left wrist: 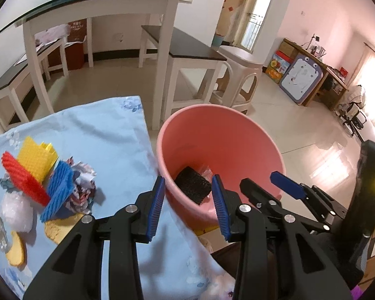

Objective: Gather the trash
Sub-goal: 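Lower the black foam net into the bucket and open the left tool, then move both open tools back over the table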

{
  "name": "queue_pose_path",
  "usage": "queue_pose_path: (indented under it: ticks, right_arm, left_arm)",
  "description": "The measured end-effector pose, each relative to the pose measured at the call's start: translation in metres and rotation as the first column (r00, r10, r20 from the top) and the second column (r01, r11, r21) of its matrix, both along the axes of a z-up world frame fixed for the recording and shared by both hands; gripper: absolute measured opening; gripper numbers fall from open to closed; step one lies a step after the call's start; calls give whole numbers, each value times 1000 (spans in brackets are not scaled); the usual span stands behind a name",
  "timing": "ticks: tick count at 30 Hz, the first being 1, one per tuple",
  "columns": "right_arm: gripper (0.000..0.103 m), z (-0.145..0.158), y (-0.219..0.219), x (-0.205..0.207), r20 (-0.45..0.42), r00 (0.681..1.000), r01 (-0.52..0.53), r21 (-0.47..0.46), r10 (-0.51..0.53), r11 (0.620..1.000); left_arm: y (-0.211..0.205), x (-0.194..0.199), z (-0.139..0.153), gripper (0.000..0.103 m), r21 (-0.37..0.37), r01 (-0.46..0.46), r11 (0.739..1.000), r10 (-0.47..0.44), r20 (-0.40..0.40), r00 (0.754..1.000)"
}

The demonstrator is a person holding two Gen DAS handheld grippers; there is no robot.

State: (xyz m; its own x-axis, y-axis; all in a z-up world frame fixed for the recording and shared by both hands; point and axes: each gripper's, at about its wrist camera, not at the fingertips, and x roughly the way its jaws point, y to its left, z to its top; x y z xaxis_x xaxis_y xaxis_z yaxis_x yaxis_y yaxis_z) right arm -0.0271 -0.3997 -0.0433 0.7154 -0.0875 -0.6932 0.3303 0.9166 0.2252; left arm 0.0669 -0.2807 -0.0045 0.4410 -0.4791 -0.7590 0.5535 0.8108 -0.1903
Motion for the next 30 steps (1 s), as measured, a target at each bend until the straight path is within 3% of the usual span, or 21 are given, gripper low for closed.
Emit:
queue_pose_path:
  ticks: [14, 30]
  right_arm:
    - [60, 12, 25, -9, 30, 999, -33, -8, 33, 999]
    - [60, 27, 74, -8, 83, 988, -132, -2, 132, 991]
  left_arm:
    - [25, -18, 4, 39, 40, -63, 997, 61, 31, 998]
    - [91, -26, 6, 39, 64, -183, 981, 180, 52, 982]
